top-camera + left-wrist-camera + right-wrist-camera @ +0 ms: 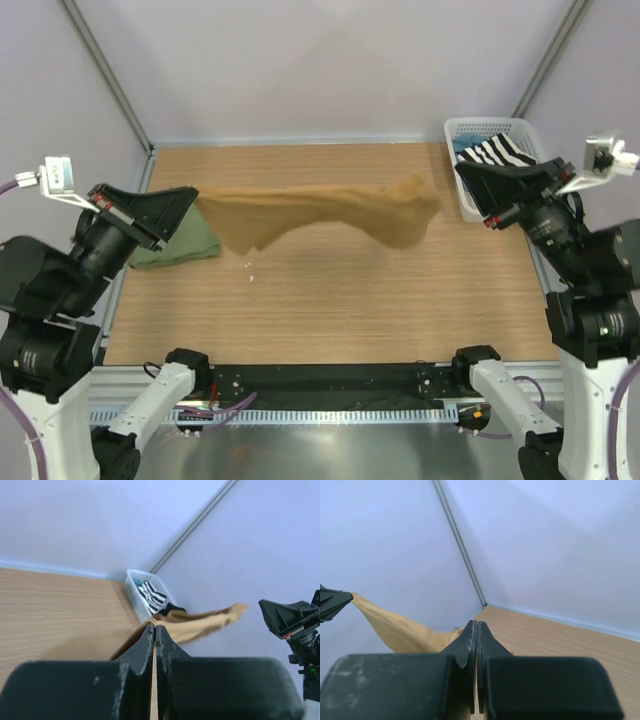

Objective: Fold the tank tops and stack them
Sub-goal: Flatten the tank top out

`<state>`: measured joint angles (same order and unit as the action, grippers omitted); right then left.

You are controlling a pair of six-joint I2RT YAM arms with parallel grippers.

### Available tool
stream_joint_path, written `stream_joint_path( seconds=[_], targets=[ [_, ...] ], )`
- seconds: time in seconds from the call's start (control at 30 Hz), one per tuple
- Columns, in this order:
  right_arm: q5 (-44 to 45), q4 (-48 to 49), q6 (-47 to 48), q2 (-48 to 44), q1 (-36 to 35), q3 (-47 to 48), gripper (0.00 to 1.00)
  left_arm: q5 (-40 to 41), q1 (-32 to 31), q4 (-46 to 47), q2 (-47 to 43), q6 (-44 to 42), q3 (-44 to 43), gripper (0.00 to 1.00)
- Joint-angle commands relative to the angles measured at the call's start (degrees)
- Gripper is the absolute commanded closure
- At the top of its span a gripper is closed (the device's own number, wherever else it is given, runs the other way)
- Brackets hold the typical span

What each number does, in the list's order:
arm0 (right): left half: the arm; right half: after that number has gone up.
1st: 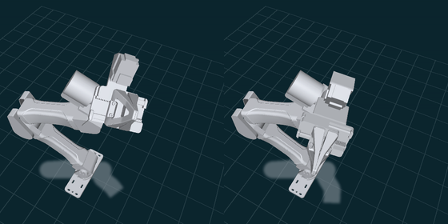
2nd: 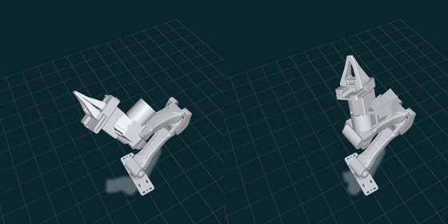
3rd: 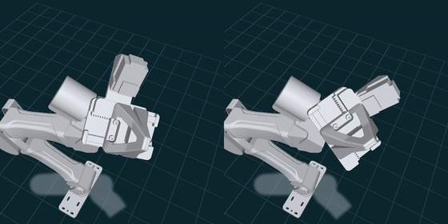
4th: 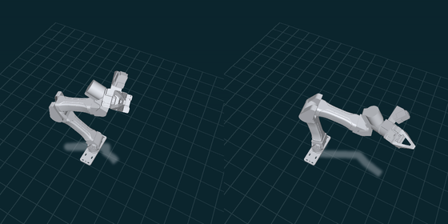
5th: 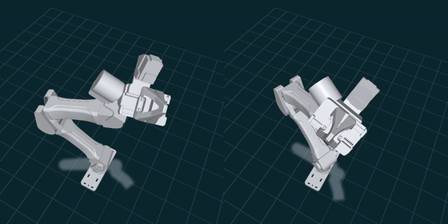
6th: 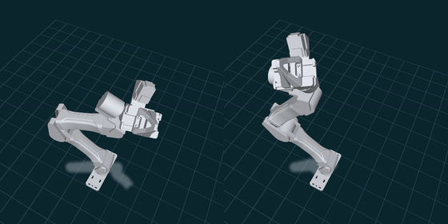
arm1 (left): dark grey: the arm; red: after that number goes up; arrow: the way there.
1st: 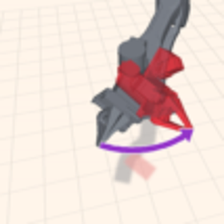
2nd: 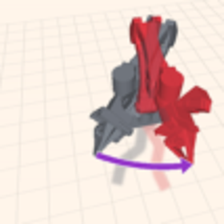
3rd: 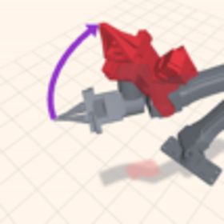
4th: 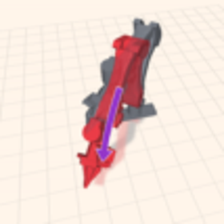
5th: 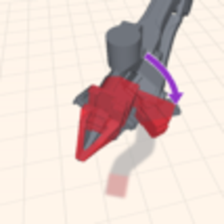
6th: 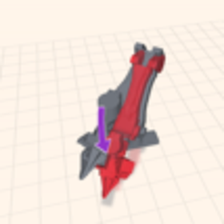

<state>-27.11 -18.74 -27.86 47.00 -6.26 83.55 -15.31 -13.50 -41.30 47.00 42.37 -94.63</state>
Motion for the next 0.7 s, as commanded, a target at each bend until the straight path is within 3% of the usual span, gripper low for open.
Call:
stream_joint_path(
  seconds=[0.0,0.17,0.33,0.4,0.5,0.53,0.67],
  targets=[
    [-2.1,1.2,-2.3,-2.1,0.1,-1.7,0.99,-1.9,0.0,3.3,-0.8,3.3,1.0,1.00],
    [2.9,-1.1,-1.8,-0.9,0.0,-0.5,0.99,0.4,0.0,3.8,4.1,6.3,0.7,1.00],
    [1.5,-9.3,-0.7,17.1,0.1,3.6,0.97,0.6,0.0,4.8,15.2,3.7,3.2,1.00],
    [-1.0,-8.7,-0.5,19.9,-0.7,0.1,0.91,-2.7,0.0,5.3,20.1,2.4,6.0,1.00],
    [3.1,-3.2,0.9,17.9,-7.3,-11.1,0.72,-4.6,0.0,12.2,19.5,1.8,13.4,1.00],
    [5.6,-1.9,1.4,16.8,-10.8,-15.8,0.61,-3.1,0.0,13.5,18.5,1.7,16.1,1.00],
    [4.2,3.9,0.3,17.6,-15.9,-23.8,0.54,0.3,0.0,13.9,16.5,-0.3,14.6,1.00]
  ],
)
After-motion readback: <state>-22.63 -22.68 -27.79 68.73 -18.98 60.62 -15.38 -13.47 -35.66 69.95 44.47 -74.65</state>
